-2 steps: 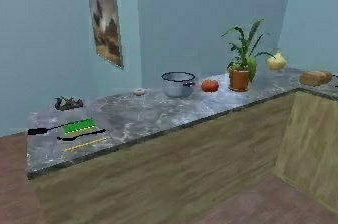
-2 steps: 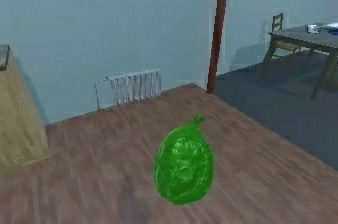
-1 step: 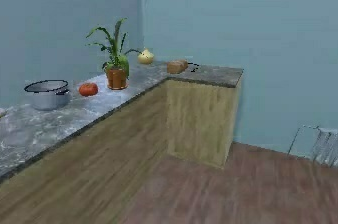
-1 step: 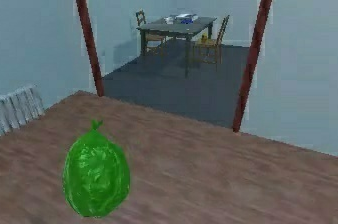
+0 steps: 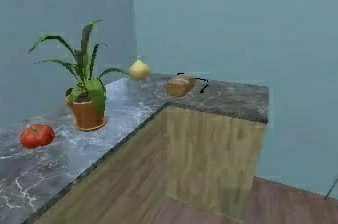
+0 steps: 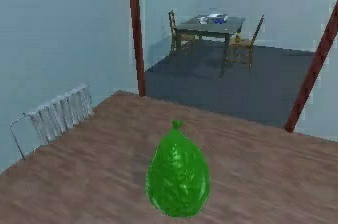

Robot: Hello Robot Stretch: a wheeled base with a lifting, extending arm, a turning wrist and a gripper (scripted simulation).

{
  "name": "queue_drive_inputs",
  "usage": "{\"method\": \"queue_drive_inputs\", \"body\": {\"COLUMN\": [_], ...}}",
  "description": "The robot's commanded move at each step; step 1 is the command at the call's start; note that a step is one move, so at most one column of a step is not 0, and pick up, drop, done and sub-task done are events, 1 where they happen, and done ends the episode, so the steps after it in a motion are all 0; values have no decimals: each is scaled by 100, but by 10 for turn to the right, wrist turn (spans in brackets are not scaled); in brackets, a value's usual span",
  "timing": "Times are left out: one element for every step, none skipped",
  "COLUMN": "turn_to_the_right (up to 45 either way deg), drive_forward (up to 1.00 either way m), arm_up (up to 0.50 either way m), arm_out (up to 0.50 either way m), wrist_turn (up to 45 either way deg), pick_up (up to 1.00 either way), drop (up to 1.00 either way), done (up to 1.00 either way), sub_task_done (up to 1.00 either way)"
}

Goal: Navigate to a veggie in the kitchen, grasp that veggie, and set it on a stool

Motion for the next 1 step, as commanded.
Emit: {"method": "queue_drive_inputs", "body": {"turn_to_the_right": [-450], "drive_forward": [0], "arm_up": [0], "arm_out": [0], "wrist_turn": [0], "pick_up": [0], "drop": [0], "done": [0], "sub_task_done": [0]}}
